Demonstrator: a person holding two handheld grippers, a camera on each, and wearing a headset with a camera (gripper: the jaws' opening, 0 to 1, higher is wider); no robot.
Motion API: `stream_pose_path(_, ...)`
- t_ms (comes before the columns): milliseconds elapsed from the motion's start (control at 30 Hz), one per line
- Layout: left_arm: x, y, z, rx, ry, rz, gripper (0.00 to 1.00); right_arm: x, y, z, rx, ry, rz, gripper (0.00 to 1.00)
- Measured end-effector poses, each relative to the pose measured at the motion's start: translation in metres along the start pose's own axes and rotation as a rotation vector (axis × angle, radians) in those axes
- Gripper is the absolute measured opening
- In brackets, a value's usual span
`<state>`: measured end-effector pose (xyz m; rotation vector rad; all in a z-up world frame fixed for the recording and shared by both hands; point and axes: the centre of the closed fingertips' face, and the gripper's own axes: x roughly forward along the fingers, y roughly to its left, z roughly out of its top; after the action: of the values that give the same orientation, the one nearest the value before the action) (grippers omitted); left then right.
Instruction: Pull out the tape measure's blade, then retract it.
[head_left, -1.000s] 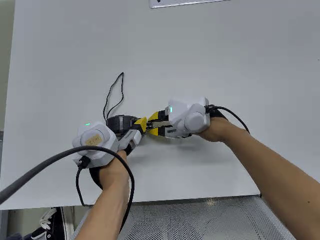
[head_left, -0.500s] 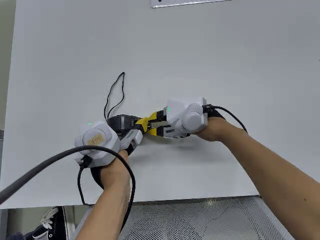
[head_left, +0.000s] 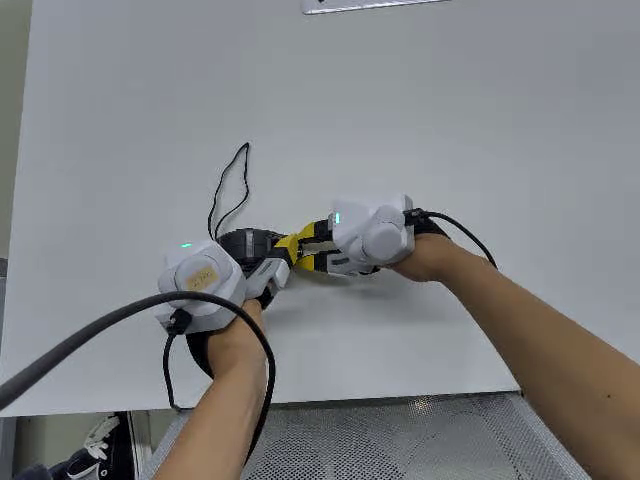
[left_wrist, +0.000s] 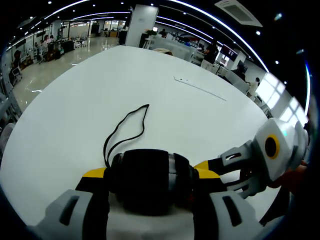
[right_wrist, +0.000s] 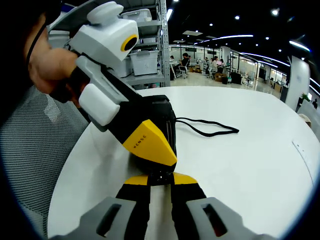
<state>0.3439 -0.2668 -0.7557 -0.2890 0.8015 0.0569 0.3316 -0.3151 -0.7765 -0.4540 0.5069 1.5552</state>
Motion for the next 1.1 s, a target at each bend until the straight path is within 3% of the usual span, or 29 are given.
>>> stream_pose_path(400, -0.001, -0.002, 0.002, -0.011, -0.014, -0.017, 0.67, -0.014, -0.002, -0.004, 0.017, 0.011, -0.026, 0.17)
stream_pose_path(600, -0.003, -0.009, 0.002, 0.036, -0.001, -0.041, 0.75, -0.024, -0.004, -0.004, 0.05, 0.004, -0.057, 0.26)
stream_pose_path(733, -0.009, -0.014, 0.005, 0.118, -0.01, -0.071, 0.78, -0.034, -0.005, -0.004, 0.087, -0.003, -0.093, 0.33)
stream_pose_path(1033, -0.023, -0.034, 0.018, 0.367, -0.06, -0.208, 0.84, -0.062, -0.006, -0.002, 0.191, -0.036, -0.194, 0.51)
stream_pose_path(1100, -0.025, -0.037, 0.02, 0.39, -0.06, -0.236, 0.84, -0.068, -0.006, -0.004, 0.219, -0.034, -0.216, 0.54)
